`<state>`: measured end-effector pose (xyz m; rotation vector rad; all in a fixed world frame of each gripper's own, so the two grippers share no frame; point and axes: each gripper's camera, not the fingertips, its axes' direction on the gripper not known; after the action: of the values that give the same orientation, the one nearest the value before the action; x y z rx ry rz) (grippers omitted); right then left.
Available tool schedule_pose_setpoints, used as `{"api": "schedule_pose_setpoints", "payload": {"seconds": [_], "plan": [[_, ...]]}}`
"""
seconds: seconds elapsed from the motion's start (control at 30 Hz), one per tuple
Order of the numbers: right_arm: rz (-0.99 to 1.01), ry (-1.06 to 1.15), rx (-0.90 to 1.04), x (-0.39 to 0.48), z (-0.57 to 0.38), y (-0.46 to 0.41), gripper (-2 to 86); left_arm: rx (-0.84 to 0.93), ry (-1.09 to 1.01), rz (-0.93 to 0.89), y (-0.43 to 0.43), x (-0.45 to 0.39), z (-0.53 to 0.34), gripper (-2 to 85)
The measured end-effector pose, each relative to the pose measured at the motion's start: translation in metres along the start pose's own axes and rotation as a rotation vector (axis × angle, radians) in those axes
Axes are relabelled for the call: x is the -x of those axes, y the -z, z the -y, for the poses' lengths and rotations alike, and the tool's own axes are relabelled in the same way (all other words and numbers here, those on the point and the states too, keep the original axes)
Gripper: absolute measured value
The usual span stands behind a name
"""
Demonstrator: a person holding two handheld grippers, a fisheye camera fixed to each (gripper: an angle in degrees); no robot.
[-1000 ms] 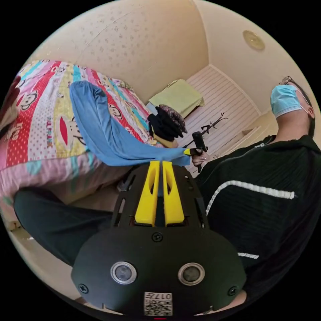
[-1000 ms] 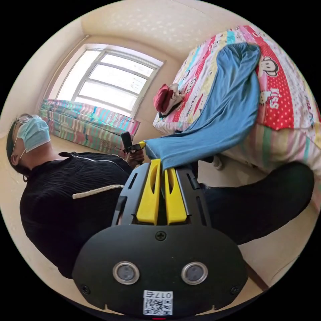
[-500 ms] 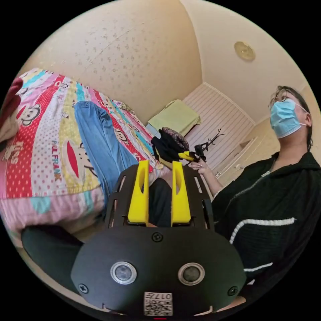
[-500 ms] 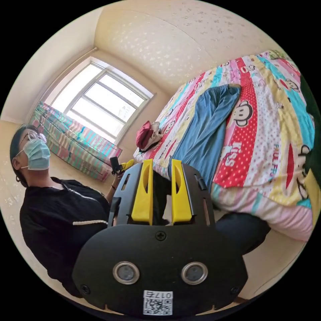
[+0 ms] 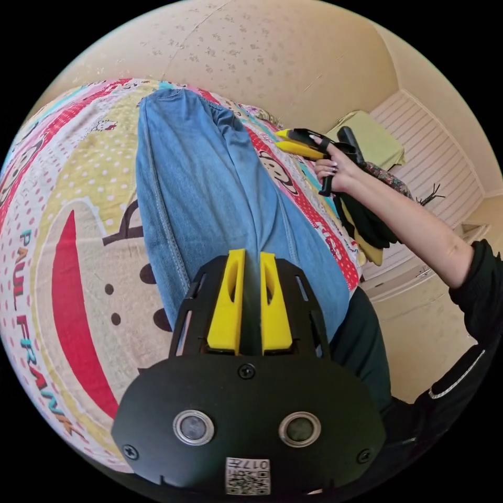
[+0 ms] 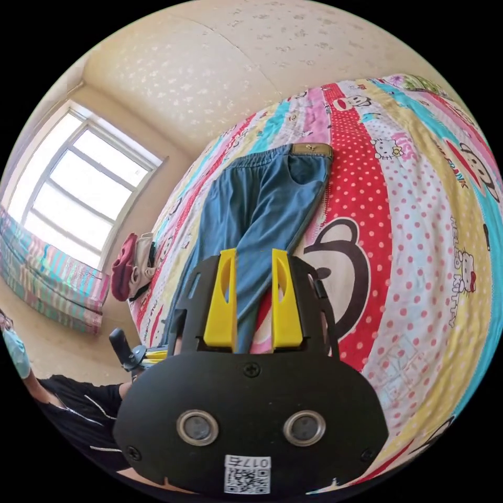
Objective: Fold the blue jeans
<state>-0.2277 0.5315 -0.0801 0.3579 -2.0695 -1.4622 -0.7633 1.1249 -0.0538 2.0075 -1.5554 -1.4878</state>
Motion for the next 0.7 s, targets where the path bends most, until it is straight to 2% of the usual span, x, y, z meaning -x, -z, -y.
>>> {"api": "schedule_pose_setpoints", "payload": {"seconds": [0.1,0.37,0.43,0.57,0.7], "plan": [[-0.064,-0.091,0.005,-0.026,0.020,-0.021,11.5,-0.003,0.002,-0.030,0.022,0.021,0.004,5.3],[0.059,-0.317,-0.167,-0.078,0.022,-0.050,10.0,-0.006,0.033,-0.142,0.081,0.078,0.012,4.5],[0.074,-0.341,-0.198,-0.079,0.018,-0.056,9.0,-0.009,0.035,-0.161,0.101,0.092,0.014,4.4],[0.230,-0.413,-0.300,-0.075,0.009,-0.063,5.1,-0.010,0.032,-0.163,0.130,0.108,0.016,4.4],[0.188,-0.380,-0.363,-0.039,0.017,-0.054,3.4,-0.010,0.037,-0.167,0.162,0.127,0.018,4.4]]}}
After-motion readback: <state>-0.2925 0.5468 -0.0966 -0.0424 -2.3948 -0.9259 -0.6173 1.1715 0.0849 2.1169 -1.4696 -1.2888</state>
